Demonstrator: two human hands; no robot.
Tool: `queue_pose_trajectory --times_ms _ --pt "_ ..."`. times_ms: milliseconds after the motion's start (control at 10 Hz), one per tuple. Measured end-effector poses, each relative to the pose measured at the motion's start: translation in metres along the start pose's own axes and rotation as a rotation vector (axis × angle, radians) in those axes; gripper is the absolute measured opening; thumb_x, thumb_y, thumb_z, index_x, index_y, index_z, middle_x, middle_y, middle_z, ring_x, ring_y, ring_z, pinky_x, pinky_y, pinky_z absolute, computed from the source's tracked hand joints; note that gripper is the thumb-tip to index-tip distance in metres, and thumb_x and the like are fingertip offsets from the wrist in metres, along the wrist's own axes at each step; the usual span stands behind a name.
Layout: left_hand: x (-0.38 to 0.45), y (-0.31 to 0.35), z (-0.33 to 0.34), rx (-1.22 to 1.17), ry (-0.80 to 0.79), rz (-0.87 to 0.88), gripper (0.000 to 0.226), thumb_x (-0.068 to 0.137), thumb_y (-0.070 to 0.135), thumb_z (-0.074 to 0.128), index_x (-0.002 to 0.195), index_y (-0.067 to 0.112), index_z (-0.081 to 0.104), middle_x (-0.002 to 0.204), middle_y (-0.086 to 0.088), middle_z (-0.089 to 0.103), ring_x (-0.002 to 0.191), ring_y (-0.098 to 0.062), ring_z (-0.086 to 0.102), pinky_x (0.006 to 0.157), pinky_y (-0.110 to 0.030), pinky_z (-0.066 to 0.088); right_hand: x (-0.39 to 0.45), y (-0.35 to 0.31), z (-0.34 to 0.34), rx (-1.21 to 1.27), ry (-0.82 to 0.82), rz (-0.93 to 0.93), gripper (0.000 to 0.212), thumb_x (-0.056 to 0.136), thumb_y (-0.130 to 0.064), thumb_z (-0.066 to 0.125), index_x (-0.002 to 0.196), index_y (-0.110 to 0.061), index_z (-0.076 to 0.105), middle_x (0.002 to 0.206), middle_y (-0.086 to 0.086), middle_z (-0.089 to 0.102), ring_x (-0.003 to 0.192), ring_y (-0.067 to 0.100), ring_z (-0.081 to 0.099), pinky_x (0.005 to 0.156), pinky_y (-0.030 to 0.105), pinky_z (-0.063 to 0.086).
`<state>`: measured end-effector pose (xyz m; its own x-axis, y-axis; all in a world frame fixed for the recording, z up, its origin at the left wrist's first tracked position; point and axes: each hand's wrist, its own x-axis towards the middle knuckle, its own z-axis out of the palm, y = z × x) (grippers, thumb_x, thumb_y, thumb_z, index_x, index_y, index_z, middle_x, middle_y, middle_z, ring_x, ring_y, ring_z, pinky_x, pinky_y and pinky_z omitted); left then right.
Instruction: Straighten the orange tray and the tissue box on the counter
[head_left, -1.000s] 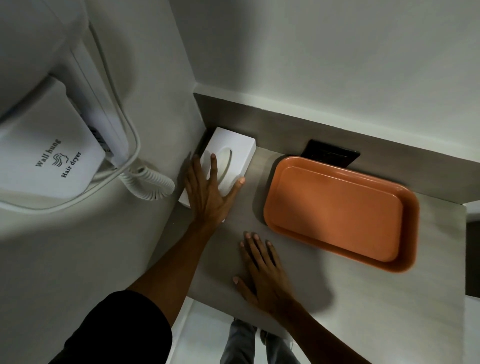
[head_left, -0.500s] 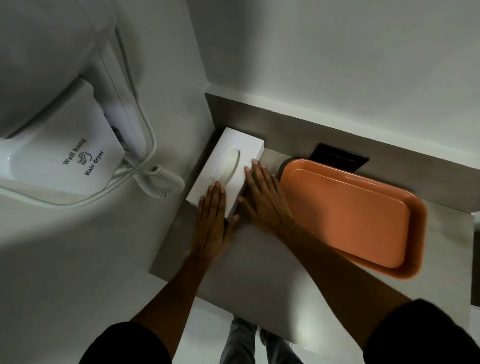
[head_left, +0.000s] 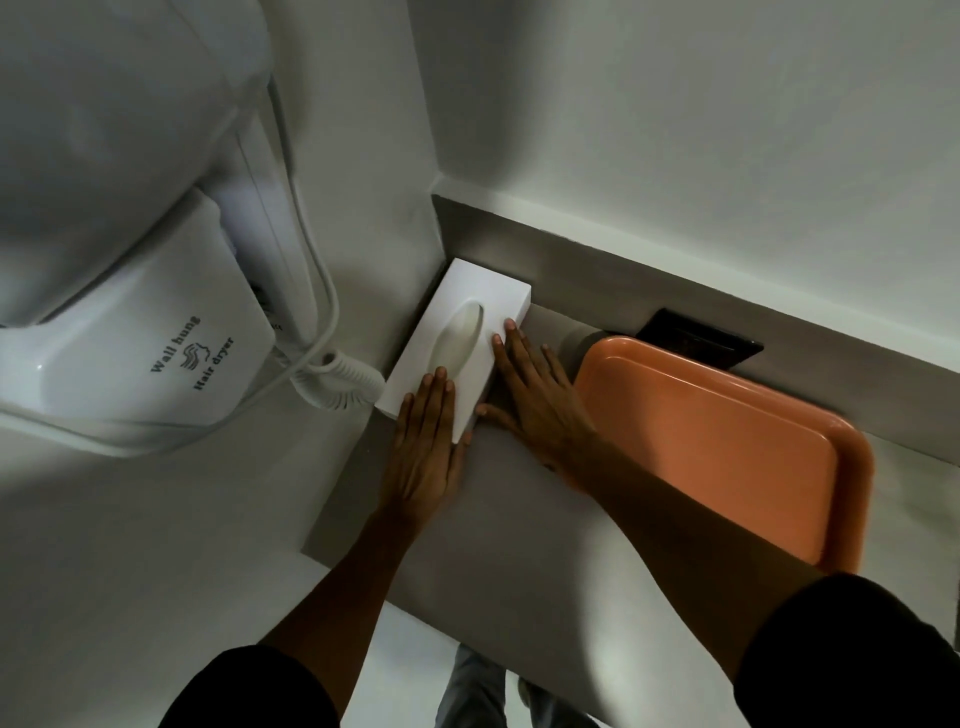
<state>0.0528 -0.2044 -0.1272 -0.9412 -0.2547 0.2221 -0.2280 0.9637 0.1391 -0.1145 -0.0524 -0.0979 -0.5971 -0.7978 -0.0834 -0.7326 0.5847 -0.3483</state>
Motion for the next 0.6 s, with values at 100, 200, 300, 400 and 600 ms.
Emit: queue_pose_trajectory --times_ms 100,200,300,400,600 --pt "0.005 -0.017 -0.002 0.011 0.025 0.048 0.070 0.113 0.039 0.050 0.166 -0.001 0.030 0.177 -0.020 0.026 0.167 -0.034 0.023 0.136 -0.052 0.028 0.010 -0.008 0.003 0.017 -0.002 -0.003 0.101 0.109 -0.068 0.049 0.179 -0.011 0.004 0.189 0.014 -0.004 0.176 0.032 0.004 0.144 0.055 0.012" --pt "0.009 -0.027 0.000 0.023 0.023 0.124 0.072 0.113 0.039 0.051 0.168 0.001 0.024 0.178 -0.019 0.024 0.168 -0.031 0.020 0.137 -0.050 0.026 0.013 -0.008 0.009 0.034 0.008 -0.004 0.101 0.109 -0.068 0.050 0.179 -0.010 0.004 0.189 0.014 -0.004 0.176 0.032 0.005 0.144 0.055 0.013" --pt "0.008 -0.026 0.003 0.026 -0.011 0.102 0.075 0.113 0.042 0.048 0.170 0.003 0.018 0.179 -0.018 0.019 0.171 -0.027 0.006 0.141 -0.045 0.011 0.013 -0.004 0.009 0.026 0.012 -0.015 0.102 0.109 -0.069 0.050 0.179 -0.011 0.004 0.189 0.014 -0.003 0.176 0.032 0.004 0.144 0.054 0.012" --pt "0.006 -0.026 0.002 0.021 -0.038 0.073 0.075 0.112 0.044 0.049 0.168 0.000 0.024 0.179 -0.019 0.020 0.169 -0.033 0.014 0.138 -0.056 0.018 0.008 -0.005 0.009 0.012 0.029 0.007 0.099 0.110 -0.066 0.051 0.179 -0.009 0.009 0.189 0.013 0.002 0.176 0.031 0.006 0.144 0.053 0.013" --pt "0.003 -0.003 -0.027 -0.015 -0.156 -0.008 0.095 0.104 0.064 0.045 0.168 -0.002 0.021 0.180 -0.020 0.014 0.168 -0.037 0.015 0.134 -0.064 0.021 -0.036 0.000 -0.026 -0.020 0.069 0.022 0.097 0.110 -0.069 0.041 0.179 -0.010 0.006 0.189 0.010 0.001 0.177 0.027 0.002 0.145 0.049 0.011"
